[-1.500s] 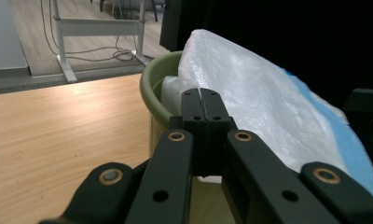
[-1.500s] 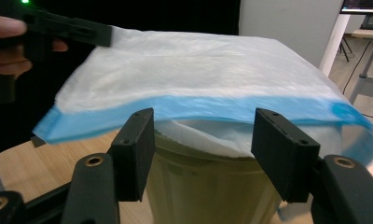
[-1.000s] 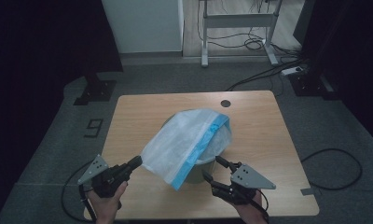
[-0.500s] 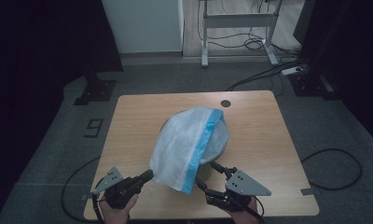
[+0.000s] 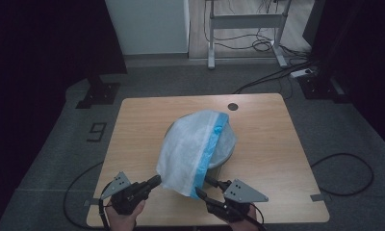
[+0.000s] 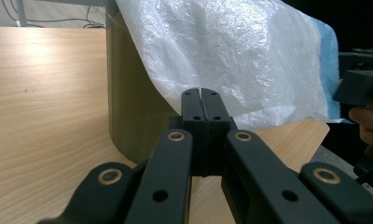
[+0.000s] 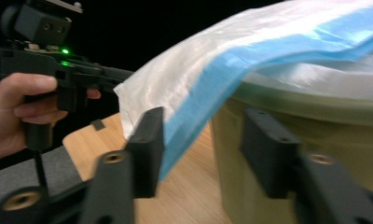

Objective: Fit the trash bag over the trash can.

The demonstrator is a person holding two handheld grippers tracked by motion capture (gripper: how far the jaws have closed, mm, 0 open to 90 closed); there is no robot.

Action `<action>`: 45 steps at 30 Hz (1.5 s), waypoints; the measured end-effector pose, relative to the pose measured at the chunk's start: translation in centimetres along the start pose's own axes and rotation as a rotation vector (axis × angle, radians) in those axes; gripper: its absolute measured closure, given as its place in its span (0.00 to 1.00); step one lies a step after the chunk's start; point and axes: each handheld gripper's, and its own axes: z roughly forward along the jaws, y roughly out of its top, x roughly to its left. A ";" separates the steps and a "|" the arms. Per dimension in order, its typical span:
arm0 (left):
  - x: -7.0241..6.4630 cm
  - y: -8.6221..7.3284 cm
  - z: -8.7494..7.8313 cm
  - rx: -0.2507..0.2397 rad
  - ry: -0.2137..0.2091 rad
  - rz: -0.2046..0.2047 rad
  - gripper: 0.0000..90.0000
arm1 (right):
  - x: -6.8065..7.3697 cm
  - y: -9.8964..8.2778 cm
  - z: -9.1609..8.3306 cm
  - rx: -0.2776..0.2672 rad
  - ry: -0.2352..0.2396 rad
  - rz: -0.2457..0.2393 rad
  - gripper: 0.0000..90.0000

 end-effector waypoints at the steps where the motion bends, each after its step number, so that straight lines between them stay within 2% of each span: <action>1: 0.0 0.1 0.0 -0.003 0.000 0.003 1.00 | -0.1 0.1 0.2 0.002 0.006 0.003 0.71; 5: -0.1 0.5 -0.3 -0.008 -0.008 0.008 0.95 | -0.3 0.4 0.4 -0.009 0.002 -0.003 0.93; 7: -0.1 0.8 -0.6 -0.019 -0.012 0.014 0.91 | -0.3 0.5 0.4 -0.016 -0.005 -0.013 0.99; 11: -0.5 1.5 -1.3 -0.063 -0.002 0.019 0.78 | -0.5 0.6 0.3 0.004 -0.020 -0.043 0.99; 15: -1.4 2.7 -1.5 -0.088 0.007 0.044 0.67 | -0.3 0.6 0.3 0.025 -0.031 -0.072 0.99; 20: -2.6 3.8 0.2 -0.064 -0.010 0.077 0.56 | -0.1 0.4 0.4 0.028 -0.029 -0.077 0.99; 25: -3.5 3.7 2.4 -0.028 0.000 0.103 0.48 | -0.1 0.2 0.5 0.031 -0.023 -0.072 0.99; 27: -3.7 3.6 2.9 -0.019 0.013 0.112 0.50 | -0.1 0.2 0.3 0.029 -0.021 -0.072 0.99; 29: -3.8 3.4 3.1 -0.020 0.027 0.122 0.60 | -0.1 0.3 0.2 0.025 -0.017 -0.078 0.99; 32: -3.7 3.4 3.1 -0.023 0.001 0.119 0.80 | 0.0 0.3 0.0 0.027 -0.013 -0.080 0.99; 37: -3.7 3.4 3.2 -0.012 -0.012 0.127 0.98 | 0.2 0.2 0.0 0.029 0.005 -0.079 0.99; 41: -3.8 3.2 3.0 -0.024 -0.020 0.141 1.00 | 0.2 0.1 0.1 0.028 0.014 -0.074 0.97; 45: -3.7 3.2 2.7 -0.048 -0.036 0.141 1.00 | 0.1 0.0 0.1 0.028 0.024 -0.059 0.89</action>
